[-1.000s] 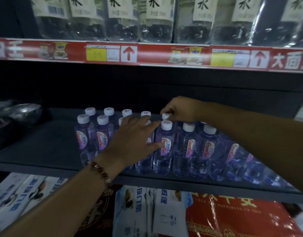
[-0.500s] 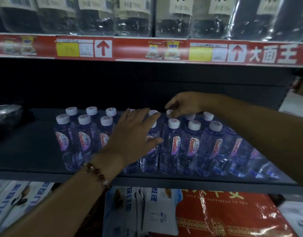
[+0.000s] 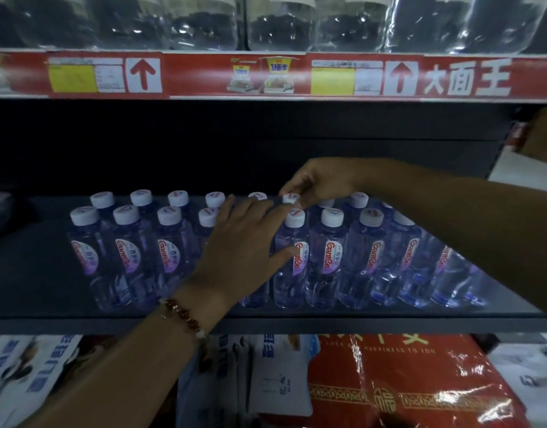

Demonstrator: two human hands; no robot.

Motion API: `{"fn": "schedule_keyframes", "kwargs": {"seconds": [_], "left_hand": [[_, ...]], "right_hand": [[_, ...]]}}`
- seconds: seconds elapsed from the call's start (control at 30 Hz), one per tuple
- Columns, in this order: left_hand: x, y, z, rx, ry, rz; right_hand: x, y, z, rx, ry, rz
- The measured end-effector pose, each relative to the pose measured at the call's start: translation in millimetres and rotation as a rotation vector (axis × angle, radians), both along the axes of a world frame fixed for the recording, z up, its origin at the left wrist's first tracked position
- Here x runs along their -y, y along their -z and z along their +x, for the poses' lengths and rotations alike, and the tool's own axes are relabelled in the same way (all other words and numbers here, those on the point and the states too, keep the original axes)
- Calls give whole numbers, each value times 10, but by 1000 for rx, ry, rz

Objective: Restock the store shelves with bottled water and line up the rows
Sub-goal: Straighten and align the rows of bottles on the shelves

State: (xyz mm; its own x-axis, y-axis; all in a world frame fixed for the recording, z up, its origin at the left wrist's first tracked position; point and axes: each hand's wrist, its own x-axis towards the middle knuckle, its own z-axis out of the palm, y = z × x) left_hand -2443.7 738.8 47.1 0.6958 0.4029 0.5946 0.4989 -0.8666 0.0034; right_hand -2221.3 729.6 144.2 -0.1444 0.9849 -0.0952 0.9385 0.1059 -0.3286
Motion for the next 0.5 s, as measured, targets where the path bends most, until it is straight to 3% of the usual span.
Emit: {"fn": "schedule_keyframes", "kwargs": {"seconds": [0.13, 0.23, 0.5], "left_hand": [[8, 33, 86, -12, 23, 49], [1, 71, 146, -5, 18, 54], [209, 73, 401, -4, 56, 127]], "right_hand": [[113, -16, 128, -70, 108, -29], [253, -21, 252, 25, 165, 8], [347, 46, 374, -42, 108, 66]]}}
